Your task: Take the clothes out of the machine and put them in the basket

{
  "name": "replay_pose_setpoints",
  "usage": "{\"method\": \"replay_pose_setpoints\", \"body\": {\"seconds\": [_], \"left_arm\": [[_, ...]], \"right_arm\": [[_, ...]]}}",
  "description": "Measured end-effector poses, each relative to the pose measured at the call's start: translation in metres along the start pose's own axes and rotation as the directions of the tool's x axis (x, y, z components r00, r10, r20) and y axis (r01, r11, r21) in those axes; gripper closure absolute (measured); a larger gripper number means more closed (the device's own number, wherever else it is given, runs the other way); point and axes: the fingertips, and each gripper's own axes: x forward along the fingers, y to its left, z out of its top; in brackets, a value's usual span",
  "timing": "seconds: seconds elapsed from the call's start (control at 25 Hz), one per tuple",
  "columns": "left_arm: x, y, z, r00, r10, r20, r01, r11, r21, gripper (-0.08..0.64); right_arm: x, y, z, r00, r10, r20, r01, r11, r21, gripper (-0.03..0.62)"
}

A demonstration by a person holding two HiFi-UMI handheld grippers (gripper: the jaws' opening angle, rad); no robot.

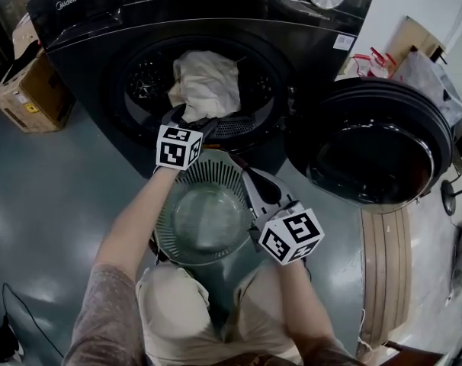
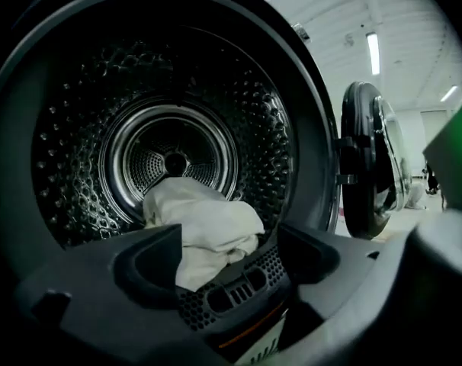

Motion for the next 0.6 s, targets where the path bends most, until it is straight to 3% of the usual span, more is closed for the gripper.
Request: {"method": "replay_pose_setpoints", "body": {"seconds": [0.12,0.24,0.44,0.6], "left_arm": [[0.017,0.004,-0.001,1.0,0.0,-0.03,0.0,1.0,-0.029,0.194],[0.029,0.007,-0.007,0.997,0.005,-0.071,-0.005,1.0,-0.005,0.221],[0.046,0.008,-0.016,0.994,-0.029,-0.104,0.027,0.999,-0.024,0.312],[0.036,0.019,-0.019,0.993,0.001,-0.117,-0.008,0.999,-0.053,0.38]], "right_arm": [[-0.001,0.0,-0.002,1.0,0.003,-0.018,-0.003,1.0,-0.027,0.597],[-0.004,-0.001,-0.002,1.0,-0.001,-0.023,0.001,0.999,-0.033,0.597],[-0.006,-0.009,-0.001,0.999,-0.029,-0.027,0.028,0.998,-0.06,0.597],[-0.008,-0.014,-0.004,0.999,-0.042,-0.032,0.04,0.997,-0.062,0.597]]}}
